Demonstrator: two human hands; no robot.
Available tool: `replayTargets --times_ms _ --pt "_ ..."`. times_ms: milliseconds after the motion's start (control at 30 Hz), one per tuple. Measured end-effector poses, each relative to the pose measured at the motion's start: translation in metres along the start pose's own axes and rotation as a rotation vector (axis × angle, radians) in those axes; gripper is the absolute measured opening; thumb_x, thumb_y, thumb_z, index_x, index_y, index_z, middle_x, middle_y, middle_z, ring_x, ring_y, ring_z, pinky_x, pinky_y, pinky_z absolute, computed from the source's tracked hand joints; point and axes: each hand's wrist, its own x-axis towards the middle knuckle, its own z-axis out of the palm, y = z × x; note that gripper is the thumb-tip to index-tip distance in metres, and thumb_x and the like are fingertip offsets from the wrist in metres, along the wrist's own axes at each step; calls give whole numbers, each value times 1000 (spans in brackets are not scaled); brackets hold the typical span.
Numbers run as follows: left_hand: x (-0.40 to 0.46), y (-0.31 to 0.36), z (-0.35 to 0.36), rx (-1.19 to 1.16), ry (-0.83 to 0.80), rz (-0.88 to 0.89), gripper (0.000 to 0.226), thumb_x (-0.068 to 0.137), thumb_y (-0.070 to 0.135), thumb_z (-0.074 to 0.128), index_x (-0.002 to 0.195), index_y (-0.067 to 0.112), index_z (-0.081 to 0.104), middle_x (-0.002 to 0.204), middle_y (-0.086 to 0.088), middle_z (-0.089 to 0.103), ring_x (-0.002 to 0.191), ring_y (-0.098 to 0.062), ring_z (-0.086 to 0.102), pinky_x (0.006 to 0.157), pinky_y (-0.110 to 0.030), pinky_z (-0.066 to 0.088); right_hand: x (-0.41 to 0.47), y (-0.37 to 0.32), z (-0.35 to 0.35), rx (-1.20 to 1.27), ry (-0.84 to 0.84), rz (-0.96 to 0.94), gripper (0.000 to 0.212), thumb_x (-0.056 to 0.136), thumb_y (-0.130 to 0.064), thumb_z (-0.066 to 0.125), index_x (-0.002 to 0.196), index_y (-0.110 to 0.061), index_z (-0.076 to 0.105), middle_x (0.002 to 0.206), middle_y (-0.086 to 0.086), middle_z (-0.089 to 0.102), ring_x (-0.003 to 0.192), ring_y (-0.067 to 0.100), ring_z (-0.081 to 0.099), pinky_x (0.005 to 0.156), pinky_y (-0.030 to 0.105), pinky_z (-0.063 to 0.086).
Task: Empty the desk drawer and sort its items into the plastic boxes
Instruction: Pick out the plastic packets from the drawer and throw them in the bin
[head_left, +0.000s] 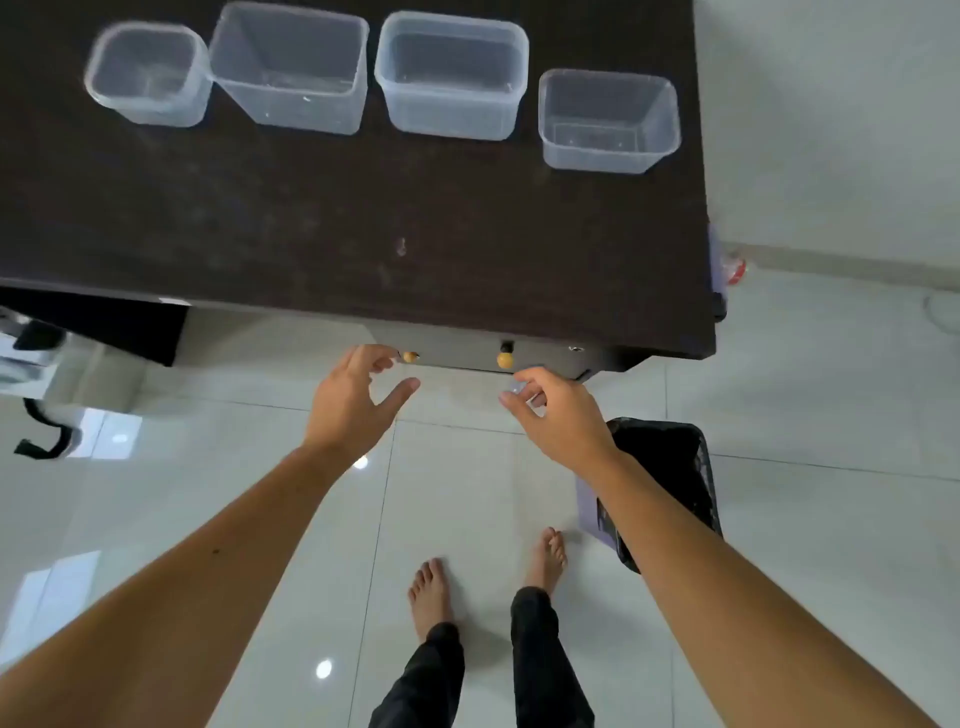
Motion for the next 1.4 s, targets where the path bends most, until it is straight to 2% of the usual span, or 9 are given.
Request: replayTargets --times_ms 267,467,567,733,867,1000,1233,1333,1400 --pt "31 -37 23 -132 87 -183 66 85 49 81 137 16 56 132 0 63 113 -17 62 94 -32 54 39 16 38 -51 178 0 32 101 -52 59 115 -24 65 89 -11 67 84 15 60 71 29 41" --pt "42 -41 34 -217 166 -251 62 83 51 84 125 12 58 118 6 64 110 -20 64 96 -39 57 52 15 46 50 257 -43 36 105 -43 57 93 -10 66 80 -15 63 72 14 59 68 29 42" --pt "45 -38 40 -242 222 -287 61 83 51 84 122 13 56 115 7 65 110 -20 65 96 -41 58 52 16 48 58 300 -56 30 105 -41 59 86 -18 62 74 -18 59 69 13 58 68 27 42" --pt "48 -36 48 -253 268 -316 55 90 53 76 128 16 64 123 0 72 111 -21 68 93 -32 56 51 16 54 51 419 -90 30 103 -38 61 77 -28 51 60 -20 46 58 -1 49 61 23 34" --pt "49 -33 53 -246 295 -308 41 92 52 74 114 18 69 113 2 76 107 -19 71 90 -31 56 52 17 57 38 467 -108 33 102 -37 63 74 -28 49 57 -20 41 55 -2 46 58 23 31" --pt "46 -32 50 -285 292 -342 33 89 52 77 101 25 62 102 5 74 106 -17 73 92 -29 57 48 19 57 19 451 -109 33 101 -38 63 73 -25 53 58 -17 44 56 3 46 60 25 32" --pt "14 -40 39 -280 228 -270 28 90 40 80 103 24 61 99 9 72 102 -14 73 90 -31 60 14 22 71 45 450 -102 32 102 -35 63 74 -21 57 63 -12 52 61 12 49 58 23 34" --pt "-7 -46 37 -278 196 -237 25 91 36 81 100 23 61 99 7 74 101 -18 75 88 -34 61 -8 25 81 93 449 -90 30 101 -38 61 79 -18 64 69 -11 61 66 10 53 62 21 42" --pt "-21 -49 36 -276 176 -220 25 91 33 82 102 21 62 100 7 74 101 -19 75 88 -36 62 -22 27 87 107 429 -79 34 101 -44 56 82 -19 67 75 -9 69 70 10 57 67 27 51"
